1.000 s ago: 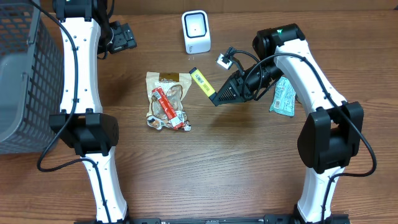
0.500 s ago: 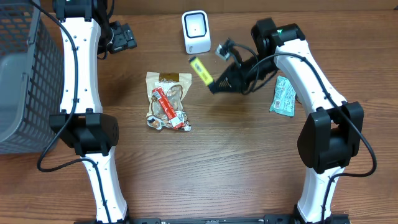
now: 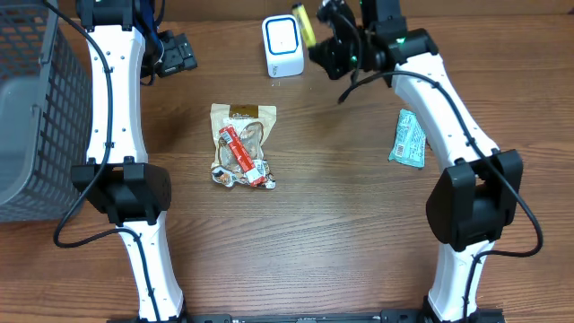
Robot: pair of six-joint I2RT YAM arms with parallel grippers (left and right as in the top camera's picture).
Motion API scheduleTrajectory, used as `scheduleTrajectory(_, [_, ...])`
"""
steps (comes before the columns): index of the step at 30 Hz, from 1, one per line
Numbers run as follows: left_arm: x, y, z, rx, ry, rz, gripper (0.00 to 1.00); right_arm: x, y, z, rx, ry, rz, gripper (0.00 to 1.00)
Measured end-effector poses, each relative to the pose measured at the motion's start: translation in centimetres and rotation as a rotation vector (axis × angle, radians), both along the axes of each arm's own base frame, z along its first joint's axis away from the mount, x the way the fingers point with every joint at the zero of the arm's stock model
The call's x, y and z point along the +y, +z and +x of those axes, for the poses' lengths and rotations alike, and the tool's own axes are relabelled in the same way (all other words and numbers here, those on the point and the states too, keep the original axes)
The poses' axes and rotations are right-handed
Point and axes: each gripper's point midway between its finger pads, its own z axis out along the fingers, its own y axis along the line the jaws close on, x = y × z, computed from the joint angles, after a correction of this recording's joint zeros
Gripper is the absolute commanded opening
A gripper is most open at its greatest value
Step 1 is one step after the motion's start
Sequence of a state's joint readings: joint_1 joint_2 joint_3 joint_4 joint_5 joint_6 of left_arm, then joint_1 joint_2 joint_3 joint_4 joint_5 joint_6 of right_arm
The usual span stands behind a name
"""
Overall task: Scan the item barcode
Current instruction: 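Hold the yellow bar in front of the scanner window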
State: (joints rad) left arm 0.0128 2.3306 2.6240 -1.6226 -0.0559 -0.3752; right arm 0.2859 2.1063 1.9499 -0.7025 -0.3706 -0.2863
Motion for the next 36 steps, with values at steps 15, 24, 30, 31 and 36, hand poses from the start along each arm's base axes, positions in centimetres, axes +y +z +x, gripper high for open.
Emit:
scheduleTrajectory(15, [0.0, 0.0, 0.0, 0.0, 0.0, 0.0, 1.0, 2.5, -0.9, 4.3, -0.392, -0.048, -0.471, 0.09])
scheduleTrajectory(24, [0.0, 0.0, 0.0, 0.0, 0.0, 0.0, 1.0, 1.3, -7.0, 7.4, -0.427, -0.067, -0.631, 0.08])
scheduleTrajectory(30, [0.0, 0.0, 0.0, 0.0, 0.0, 0.0, 1.0, 0.6, -7.7, 9.0, -0.5, -0.092, -0.712, 0.07])
scheduleTrajectory(31, [0.0, 0.0, 0.0, 0.0, 0.0, 0.0, 1.0, 0.6, -7.9, 9.1, -0.504, -0.09, -0.723, 0.07])
scheduleTrajectory(36, [0.0, 0.0, 0.0, 0.0, 0.0, 0.0, 1.0, 0.1, -9.0, 9.7, -0.516, -0.106, -0.769, 0.07])
